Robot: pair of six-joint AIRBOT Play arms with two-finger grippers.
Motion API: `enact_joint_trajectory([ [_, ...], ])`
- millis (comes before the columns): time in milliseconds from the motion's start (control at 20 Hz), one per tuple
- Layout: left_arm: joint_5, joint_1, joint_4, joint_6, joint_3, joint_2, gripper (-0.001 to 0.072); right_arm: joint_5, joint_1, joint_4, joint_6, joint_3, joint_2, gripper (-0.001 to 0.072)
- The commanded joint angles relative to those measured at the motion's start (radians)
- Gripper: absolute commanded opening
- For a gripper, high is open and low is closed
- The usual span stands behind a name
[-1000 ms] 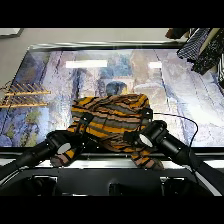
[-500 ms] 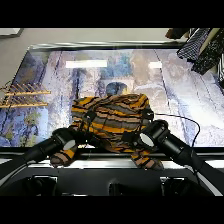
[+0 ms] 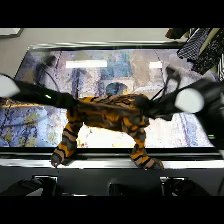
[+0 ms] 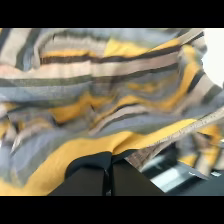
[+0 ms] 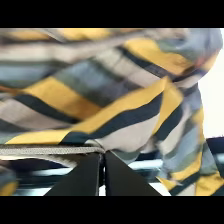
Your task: Fold the clothes and pants, and hang the long-sleeved shirts on hangers.
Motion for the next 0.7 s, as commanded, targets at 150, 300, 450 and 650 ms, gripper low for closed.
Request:
enact_joint_trajectory([
  [150,-0.336,0.061,-0.114,-0.108,0.237,0.023,0.0019,0.181,0.002,0.040,-0.060,0.266,-0.001,0.0020],
  [300,-0.316,-0.001,-0.116,-0.151,0.144,0.025,0.0019,0.233,0.136,-0.142,-0.076,0.216,-0.026,0.0021],
  [450,-0.179,-0.058,-0.116,-0.151,-0.078,0.031,0.0019,0.211,0.273,-0.344,-0.004,0.037,-0.029,0.0021],
  [650,0.089,-0.065,-0.116,-0.140,-0.346,-0.001,0.0019,-0.054,0.288,-0.318,0.185,-0.218,-0.044,0.0021],
])
